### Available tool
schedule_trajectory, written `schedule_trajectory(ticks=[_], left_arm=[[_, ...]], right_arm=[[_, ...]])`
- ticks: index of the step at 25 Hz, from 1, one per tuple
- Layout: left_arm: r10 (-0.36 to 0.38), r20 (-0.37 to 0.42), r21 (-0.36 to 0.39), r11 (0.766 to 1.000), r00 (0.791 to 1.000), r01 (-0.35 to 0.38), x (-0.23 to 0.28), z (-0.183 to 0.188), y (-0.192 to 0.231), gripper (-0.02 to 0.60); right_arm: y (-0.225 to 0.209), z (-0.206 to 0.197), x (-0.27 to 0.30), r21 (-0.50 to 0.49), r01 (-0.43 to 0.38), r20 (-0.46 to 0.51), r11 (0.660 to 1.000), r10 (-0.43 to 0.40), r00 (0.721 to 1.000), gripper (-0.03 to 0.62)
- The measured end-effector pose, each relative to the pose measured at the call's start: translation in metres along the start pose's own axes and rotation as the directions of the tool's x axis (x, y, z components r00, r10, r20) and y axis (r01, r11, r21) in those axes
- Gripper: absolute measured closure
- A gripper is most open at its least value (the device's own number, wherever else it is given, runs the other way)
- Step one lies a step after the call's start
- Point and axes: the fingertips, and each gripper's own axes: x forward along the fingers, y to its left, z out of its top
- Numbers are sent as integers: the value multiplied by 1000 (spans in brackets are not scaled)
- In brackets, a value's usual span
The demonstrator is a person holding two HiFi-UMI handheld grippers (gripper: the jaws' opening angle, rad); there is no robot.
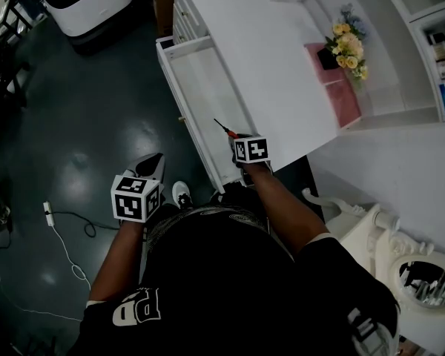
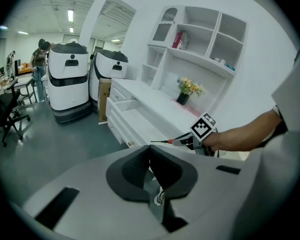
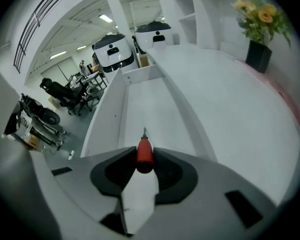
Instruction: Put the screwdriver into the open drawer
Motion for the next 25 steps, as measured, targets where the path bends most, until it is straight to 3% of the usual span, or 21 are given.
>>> schedule_trajectory(ticks=[5,13,25], left_arm=[[-10,-13,6,1000,1000,10,4,-4,-1,566],[-22,-44,13,1000,999,22,10,-10,-2,566],[8,-49,-16,1000,999,-9,2,-20,6,566]], right_arm=[[4,-21,8,-99,16,-84,995,-25,996,482],[5,-48,25,-152,0,-199,988,-31,980,483],[14,-77,57,-30,-76,-411,997,57,910,484]])
